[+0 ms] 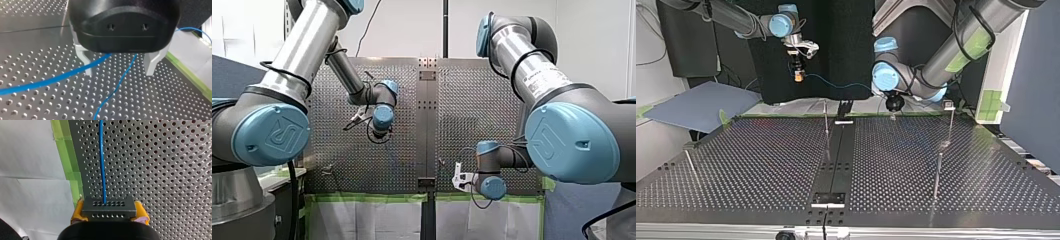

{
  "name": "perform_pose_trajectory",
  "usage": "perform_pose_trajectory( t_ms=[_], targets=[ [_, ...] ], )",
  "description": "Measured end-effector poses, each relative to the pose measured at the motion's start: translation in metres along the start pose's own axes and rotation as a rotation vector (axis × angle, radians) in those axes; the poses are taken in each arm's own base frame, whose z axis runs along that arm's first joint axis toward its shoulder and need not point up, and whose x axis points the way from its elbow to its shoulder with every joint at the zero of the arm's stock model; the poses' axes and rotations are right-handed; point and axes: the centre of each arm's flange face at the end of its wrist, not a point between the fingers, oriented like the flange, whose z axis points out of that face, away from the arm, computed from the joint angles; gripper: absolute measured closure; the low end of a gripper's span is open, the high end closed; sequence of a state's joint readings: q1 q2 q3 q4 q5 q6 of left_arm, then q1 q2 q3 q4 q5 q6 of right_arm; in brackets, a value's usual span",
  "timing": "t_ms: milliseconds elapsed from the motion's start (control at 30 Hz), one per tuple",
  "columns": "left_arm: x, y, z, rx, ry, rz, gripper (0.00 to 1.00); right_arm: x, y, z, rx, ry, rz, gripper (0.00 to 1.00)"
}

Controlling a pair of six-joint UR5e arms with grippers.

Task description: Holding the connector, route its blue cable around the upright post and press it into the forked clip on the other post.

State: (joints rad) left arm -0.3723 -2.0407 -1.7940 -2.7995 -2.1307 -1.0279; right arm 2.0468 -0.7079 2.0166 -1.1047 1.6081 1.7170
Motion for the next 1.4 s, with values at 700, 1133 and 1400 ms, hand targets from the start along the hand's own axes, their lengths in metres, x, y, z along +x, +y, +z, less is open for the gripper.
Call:
perform_pose_trajectory(
  t_ms=[700,1133,1400],
  targets=[
    [0.045,-0.081,-0.006,0.158,0.017,0.068,0.01,0.002,-0.002,0.000,0.005,0.003,0.001,1.00],
    [0.052,-0.104,-0.019,0.249,-0.056,-0.016,0.01,0.002,-0.003,0.000,0.005,0.005,0.001,1.00],
    [0.059,-0.105,-0.021,0.229,-0.021,-0.031,0.01,0.002,-0.004,0.000,0.008,0.007,0.001,1.00]
  ],
)
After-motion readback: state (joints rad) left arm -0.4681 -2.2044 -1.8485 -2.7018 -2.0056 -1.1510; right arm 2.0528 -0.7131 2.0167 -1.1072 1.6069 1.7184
